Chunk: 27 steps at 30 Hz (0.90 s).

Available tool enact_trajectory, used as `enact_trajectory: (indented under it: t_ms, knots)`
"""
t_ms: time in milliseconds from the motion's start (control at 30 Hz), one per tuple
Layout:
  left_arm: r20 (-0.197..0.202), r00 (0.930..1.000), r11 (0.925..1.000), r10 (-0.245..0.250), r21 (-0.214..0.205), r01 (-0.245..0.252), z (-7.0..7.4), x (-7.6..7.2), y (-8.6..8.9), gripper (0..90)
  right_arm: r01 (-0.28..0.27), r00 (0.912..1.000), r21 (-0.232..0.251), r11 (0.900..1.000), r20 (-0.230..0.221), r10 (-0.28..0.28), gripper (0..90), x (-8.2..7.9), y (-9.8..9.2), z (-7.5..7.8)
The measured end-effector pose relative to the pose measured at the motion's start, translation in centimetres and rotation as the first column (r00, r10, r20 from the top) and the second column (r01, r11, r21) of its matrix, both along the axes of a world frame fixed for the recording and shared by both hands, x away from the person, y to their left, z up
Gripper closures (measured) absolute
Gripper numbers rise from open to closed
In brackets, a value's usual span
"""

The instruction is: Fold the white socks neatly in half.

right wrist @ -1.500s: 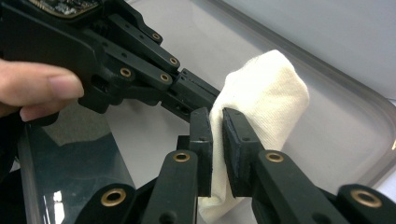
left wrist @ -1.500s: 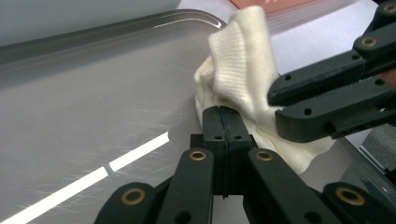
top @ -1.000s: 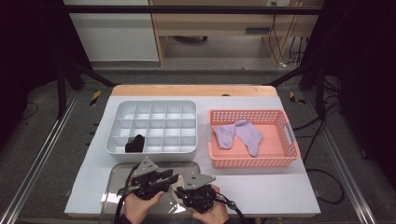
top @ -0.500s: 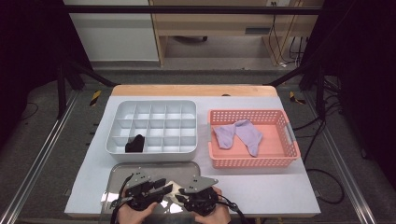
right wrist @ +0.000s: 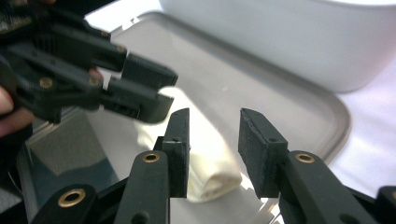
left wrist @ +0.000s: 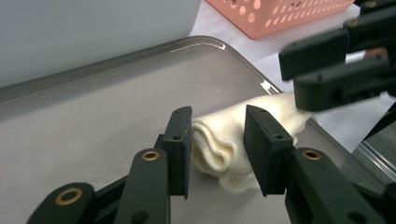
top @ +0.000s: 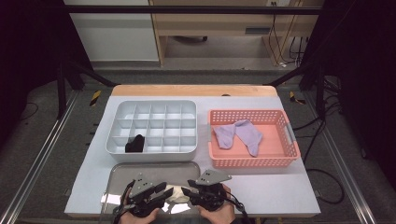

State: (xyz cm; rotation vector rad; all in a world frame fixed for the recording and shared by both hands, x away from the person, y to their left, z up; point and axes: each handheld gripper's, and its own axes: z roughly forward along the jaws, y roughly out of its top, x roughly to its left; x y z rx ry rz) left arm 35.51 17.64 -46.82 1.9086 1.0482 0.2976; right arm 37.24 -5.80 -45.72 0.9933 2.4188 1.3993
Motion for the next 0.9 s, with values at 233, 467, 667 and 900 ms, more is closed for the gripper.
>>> enact_trajectory:
  t_ms: [233,467,667,900]
  knots:
    - [-0.021,0.9998,0.9998,0.000,-0.019,-0.001,-0.1,0.2,0.0,60.6,0.006,0.9999,-0.030,0.9995,-0.014,-0.007,64.4,-0.7,-0.4,-1.2]
    - [-0.043,0.9990,0.9996,-0.007,-0.029,0.006,-0.2,0.5,0.3,52.4,0.021,0.9987,-0.003,0.9998,-0.046,-0.021,71.0,-0.3,-0.7,-1.3]
    - [-0.068,0.9968,0.9984,-0.042,-0.039,0.040,-0.5,0.6,0.2,42.5,0.013,0.9982,0.005,0.9999,-0.058,-0.012,74.2,-0.6,-0.9,-1.4]
    - [-0.080,0.9926,0.9952,-0.091,-0.042,0.088,-0.9,0.7,-0.4,40.9,0.013,0.9979,0.005,0.9999,-0.064,-0.013,75.7,-0.5,-1.2,-1.4]
